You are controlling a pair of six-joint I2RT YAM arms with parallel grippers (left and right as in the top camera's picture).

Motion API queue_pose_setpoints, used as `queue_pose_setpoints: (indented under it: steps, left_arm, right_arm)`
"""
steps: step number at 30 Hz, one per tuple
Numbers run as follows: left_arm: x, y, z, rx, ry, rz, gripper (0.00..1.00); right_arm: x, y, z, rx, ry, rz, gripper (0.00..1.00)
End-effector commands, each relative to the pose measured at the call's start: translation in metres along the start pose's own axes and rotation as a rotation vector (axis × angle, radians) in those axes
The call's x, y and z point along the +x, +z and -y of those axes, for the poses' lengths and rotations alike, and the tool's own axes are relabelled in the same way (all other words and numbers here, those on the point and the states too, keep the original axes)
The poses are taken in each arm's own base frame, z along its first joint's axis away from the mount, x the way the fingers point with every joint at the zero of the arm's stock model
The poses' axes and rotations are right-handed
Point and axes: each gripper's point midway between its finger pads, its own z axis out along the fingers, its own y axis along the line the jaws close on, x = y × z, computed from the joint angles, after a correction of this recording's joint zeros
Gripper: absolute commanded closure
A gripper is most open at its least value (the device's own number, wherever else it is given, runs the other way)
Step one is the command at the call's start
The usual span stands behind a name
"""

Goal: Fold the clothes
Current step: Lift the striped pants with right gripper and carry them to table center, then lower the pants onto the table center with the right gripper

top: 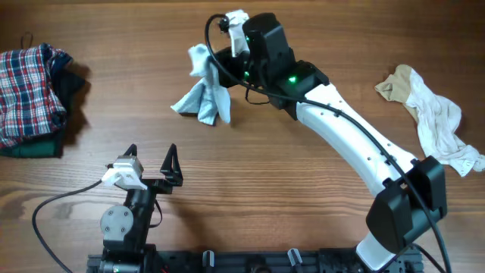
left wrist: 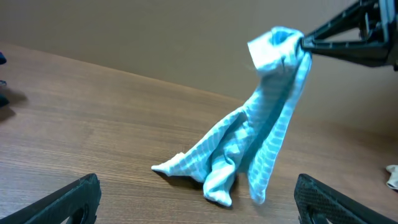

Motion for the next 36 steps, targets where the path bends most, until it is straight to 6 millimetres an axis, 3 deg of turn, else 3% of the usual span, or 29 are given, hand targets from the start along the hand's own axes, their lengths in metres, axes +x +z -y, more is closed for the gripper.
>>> queue_pose_setpoints:
  steps: [1, 4, 9, 15, 19, 22, 24, 27, 28, 29, 30, 33, 36]
  left_arm:
    - [0.001, 0.000, -0.004, -0.016, 0.005, 0.002, 0.00]
    - [0.001, 0.000, -0.004, -0.016, 0.005, 0.002, 0.00]
    - [0.001, 0.000, -0.004, -0.016, 0.005, 0.002, 0.00]
    - [0.001, 0.000, -0.004, -0.016, 0.005, 0.002, 0.00]
    - [0.001, 0.000, -0.004, -0.016, 0.005, 0.002, 0.00]
    - [0.001, 0.000, -0.004, -0.016, 0.005, 0.002, 0.00]
    - [0.001, 0.000, -0.004, -0.016, 0.005, 0.002, 0.00]
    - [0.001, 0.000, -0.004, -0.016, 0.005, 0.002, 0.00]
    - [0.001, 0.000, -0.004, -0.016, 0.005, 0.002, 0.00]
    - [0.001, 0.000, -0.004, -0.017, 0.005, 0.002, 0.00]
    - [0.001, 0.000, -0.004, -0.016, 0.005, 0.002, 0.00]
    - [0.001, 0.000, -0.004, -0.016, 0.005, 0.002, 0.00]
    - [0.001, 0.000, -0.004, -0.016, 0.005, 0.002, 0.00]
  right_arm:
    - [-0.003, -0.004, 0.051, 0.284, 0.016, 0.040, 0.96]
    - [0.001, -0.005, 0.076, 0.381, 0.025, 0.035, 0.96]
    - [0.020, 0.019, 0.124, 0.453, 0.065, -0.018, 0.96]
    - [0.033, 0.048, 0.205, 0.539, 0.109, -0.001, 0.96]
    - [0.030, 0.018, 0.270, 0.633, 0.199, 0.018, 0.96]
    - [0.051, -0.006, 0.308, 0.704, 0.272, -0.055, 0.96]
    - [0.068, -0.019, 0.323, 0.732, 0.310, -0.118, 0.94]
    - [0.093, -0.028, 0.323, 0.750, 0.332, -0.221, 0.78]
    - [0.098, -0.029, 0.322, 0.754, 0.337, -0.245, 0.52]
    - [0.100, -0.031, 0.323, 0.766, 0.335, -0.252, 0.09]
    - [0.100, -0.033, 0.325, 0.777, 0.330, -0.253, 0.00]
    - [0.100, -0.038, 0.320, 0.764, 0.289, -0.287, 0.00]
    - [0.090, -0.046, 0.288, 0.645, 0.181, -0.335, 0.00]
